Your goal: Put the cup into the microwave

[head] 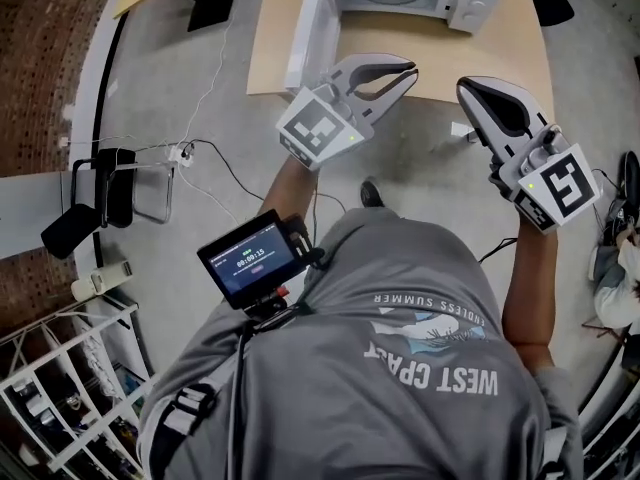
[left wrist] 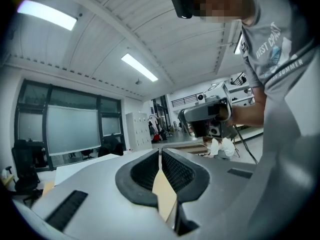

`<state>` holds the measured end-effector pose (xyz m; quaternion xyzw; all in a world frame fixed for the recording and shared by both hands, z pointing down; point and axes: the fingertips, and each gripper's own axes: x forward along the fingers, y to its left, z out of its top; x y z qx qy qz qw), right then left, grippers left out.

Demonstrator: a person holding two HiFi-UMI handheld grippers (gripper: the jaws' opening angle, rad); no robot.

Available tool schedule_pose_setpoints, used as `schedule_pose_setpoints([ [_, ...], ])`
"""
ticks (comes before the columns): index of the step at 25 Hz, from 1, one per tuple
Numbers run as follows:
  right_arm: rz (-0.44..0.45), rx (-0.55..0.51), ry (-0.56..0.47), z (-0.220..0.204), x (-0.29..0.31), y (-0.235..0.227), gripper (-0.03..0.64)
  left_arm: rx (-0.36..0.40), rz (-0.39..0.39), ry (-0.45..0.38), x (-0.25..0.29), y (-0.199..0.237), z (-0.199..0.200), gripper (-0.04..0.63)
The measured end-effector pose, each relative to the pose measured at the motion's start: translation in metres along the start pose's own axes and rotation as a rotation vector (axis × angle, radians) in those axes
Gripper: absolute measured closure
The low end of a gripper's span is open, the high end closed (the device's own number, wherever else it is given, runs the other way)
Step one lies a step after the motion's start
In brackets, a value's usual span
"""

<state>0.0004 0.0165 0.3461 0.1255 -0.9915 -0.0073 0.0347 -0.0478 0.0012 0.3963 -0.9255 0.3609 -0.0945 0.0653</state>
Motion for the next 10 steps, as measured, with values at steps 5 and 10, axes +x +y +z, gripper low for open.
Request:
schedule_pose_setpoints([
  [5, -0.017, 0.014, 0.030, 0.001, -0.006, 0.003, 0.598, 0.043, 0.009, 0.047, -0.004, 0.015, -0.018, 0.572],
  [10, -0.020, 0.029, 0.052, -0.001, -0.006, 0.009, 0.598, 0.042, -0.040, 0.035, 0.000, 0.007, -0.023, 0.572],
])
